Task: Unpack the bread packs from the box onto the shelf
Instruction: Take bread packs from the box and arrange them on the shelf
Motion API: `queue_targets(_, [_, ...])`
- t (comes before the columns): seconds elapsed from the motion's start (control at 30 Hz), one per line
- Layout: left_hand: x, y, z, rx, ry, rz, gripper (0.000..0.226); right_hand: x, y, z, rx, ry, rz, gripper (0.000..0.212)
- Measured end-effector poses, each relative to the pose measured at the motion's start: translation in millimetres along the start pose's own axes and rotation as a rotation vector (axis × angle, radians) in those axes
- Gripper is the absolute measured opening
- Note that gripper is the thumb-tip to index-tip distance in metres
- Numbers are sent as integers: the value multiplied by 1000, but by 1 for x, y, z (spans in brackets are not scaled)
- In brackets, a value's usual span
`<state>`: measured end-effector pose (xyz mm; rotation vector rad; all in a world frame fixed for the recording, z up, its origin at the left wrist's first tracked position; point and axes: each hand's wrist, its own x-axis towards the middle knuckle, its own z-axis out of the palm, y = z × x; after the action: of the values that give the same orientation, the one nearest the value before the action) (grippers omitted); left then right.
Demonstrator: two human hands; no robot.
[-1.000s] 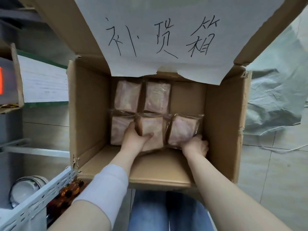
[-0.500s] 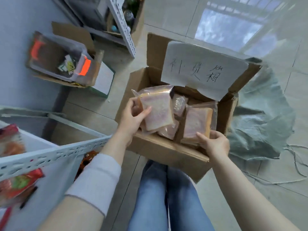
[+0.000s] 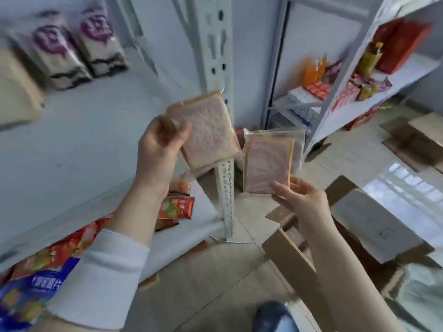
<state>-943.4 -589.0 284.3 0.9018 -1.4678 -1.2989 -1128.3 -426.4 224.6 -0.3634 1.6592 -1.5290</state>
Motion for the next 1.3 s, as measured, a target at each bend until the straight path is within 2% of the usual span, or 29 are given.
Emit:
queue_targets(0.2, [-15, 66, -220, 86, 246, 68, 12, -72, -21, 186, -37, -306, -154, 13])
queue_targets(0.37, [-40, 62, -377, 78, 523, 11, 9, -98, -5, 335, -139, -514, -190, 24])
queue_targets(0.47, [-47, 48, -443, 68, 662, -50, 9, -103, 8, 417, -127, -536, -190, 28])
queue_targets(0.53, [-41, 42, -484, 77, 736, -84, 17, -104, 16, 466, -142, -546, -201, 31])
queue_targets(0.67, [-11, 36, -553, 130, 811, -111, 26, -103, 31, 557, -187, -573, -221, 30])
queue_targets(0.83, [29, 19, -608, 189, 805, -170, 37, -100, 49, 632, -280, -523, -239, 29])
queue_targets(0.93, [49, 5, -620, 260, 782, -201, 32, -100, 58, 656, -369, -448, -257, 30])
queue_targets(1.0, [60, -3, -624, 335, 769, -202, 29, -101, 61, 664, -452, -377, -300, 29])
queue_targets(1.1, [70, -12, -629, 501, 716, -192, 32, -105, 65, 668, -640, -206, -406, 44])
queue_targets(1.2, [74, -12, -632, 503, 691, -203, 45, -116, 65, 673, -631, -114, -474, 53])
queue_targets(1.3, [69, -5, -633, 511, 640, -227, 53, -127, 62, 673, -713, -46, -494, 48])
